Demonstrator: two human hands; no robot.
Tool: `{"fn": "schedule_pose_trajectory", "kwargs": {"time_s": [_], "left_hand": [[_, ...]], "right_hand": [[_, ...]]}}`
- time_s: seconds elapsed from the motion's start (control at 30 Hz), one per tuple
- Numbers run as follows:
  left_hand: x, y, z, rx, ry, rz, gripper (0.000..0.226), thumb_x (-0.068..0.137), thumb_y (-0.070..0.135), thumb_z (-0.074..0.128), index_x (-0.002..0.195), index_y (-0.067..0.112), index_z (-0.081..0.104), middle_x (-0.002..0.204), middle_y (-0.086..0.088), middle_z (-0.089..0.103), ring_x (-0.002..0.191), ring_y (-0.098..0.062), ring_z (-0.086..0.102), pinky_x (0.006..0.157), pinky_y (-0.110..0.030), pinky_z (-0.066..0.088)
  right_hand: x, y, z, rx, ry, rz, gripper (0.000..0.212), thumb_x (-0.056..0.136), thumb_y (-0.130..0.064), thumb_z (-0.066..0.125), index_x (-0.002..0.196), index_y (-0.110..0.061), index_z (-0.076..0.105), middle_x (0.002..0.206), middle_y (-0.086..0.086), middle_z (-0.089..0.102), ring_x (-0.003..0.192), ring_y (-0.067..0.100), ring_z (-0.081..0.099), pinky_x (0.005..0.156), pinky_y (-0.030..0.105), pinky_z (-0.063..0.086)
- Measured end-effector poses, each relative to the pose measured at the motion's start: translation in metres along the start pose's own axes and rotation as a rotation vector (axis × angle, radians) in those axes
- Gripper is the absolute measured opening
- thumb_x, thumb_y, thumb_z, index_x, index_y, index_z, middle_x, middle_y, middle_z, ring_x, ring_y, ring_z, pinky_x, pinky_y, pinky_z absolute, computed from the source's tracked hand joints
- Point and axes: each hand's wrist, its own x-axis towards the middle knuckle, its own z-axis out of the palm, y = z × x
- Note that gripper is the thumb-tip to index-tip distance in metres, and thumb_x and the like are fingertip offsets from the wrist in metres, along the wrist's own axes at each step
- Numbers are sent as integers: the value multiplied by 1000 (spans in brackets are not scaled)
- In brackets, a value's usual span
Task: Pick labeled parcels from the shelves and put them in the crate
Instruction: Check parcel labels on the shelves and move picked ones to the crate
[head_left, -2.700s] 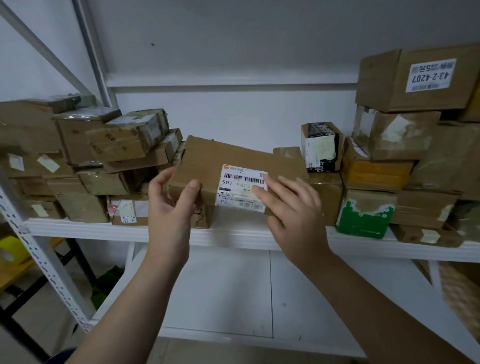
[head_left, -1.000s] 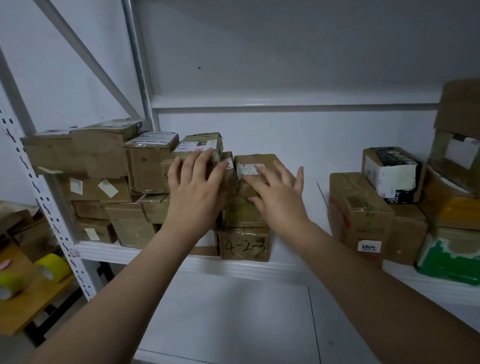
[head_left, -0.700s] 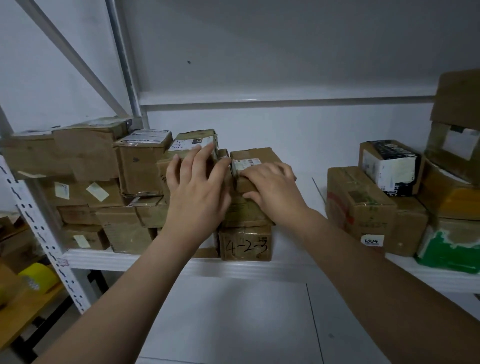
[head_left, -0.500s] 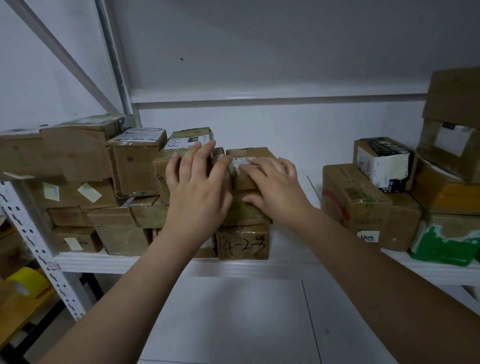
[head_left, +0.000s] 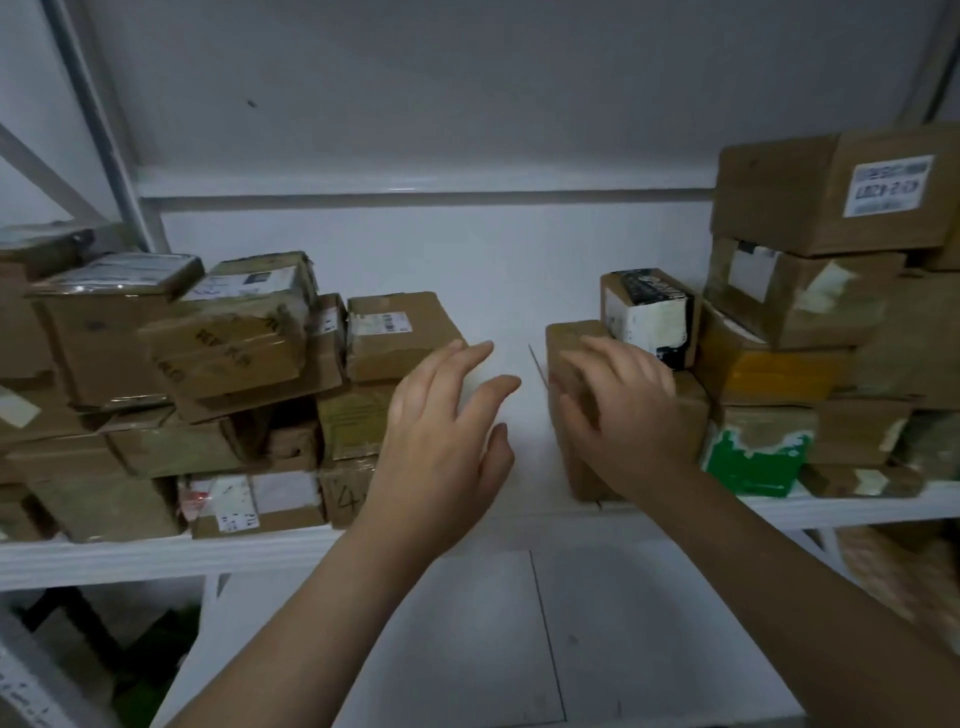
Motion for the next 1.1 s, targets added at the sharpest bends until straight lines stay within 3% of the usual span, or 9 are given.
{"fn": "schedule_pose_trajectory", "kwargs": {"time_s": [0.13,0.3,0.4,0.5,0.6,0.67,0.77,0.87,1.1], "left_hand": [[6,20,35,-89,-95,-84,34,85,15,57,119,14,57,131,-9,52,121,-26,45,98,-41,40],[2,31,69,-154,-211,-252,38,90,12,56,128,16,54,135,-2,49,124,-18,45,99,-29,37],[-10,32,73,-185,-201,-331,38,89,11,57,126,17,54,130,4,50,120,-13,47,96,-22,35],[-28,29,70,-282,-201,-433,36,91,12,56,126,22,53,122,15,44,114,-7,48,92,-19,37],[-37,27,66,-441,-187,-569,30,95,21,53,124,29,52,121,15,49,108,0,53,87,-13,41],[-29,33,61,-647,-176,-769,31,94,33,52,126,33,48,123,13,54,105,3,55,87,-13,45],[-11,45,55,-1039,-185,-1053,65,88,53,51,144,30,28,117,11,57,102,-10,62,81,-24,53],[0,52,54,-1095,-266,-1119,92,72,67,54,148,37,13,118,8,54,98,-15,62,68,-21,53],[-7,66,69,-1047,-139,-1150,85,81,38,70,146,35,14,98,13,51,85,-3,56,51,-13,45]], "right_hand": [[-6,36,-18,-132,-246,202,49,89,-43,56,132,-19,54,140,13,46,127,33,41,103,47,33],[-3,36,0,-288,-327,170,70,80,-76,42,128,-27,52,139,9,45,119,30,46,92,40,38],[-4,25,22,-196,-212,128,62,70,-65,66,106,-16,58,111,12,58,93,31,57,68,35,46],[-9,23,32,-43,-131,120,49,65,-44,78,98,-13,57,106,10,57,90,32,56,59,32,47],[-23,29,27,106,-17,79,47,65,-38,80,98,-14,57,116,13,53,101,30,54,69,27,47],[-38,30,21,212,42,-15,49,68,-37,77,104,-15,54,126,16,45,112,28,47,82,26,44],[-62,28,15,307,36,-179,46,77,-41,65,112,-18,45,131,11,35,120,28,43,95,32,46],[-82,32,17,326,29,-266,43,82,-39,64,113,-18,43,131,9,37,122,28,44,101,38,45],[-108,44,9,444,-97,-507,32,88,-13,64,115,-12,46,136,8,44,130,22,45,111,32,35]]}}
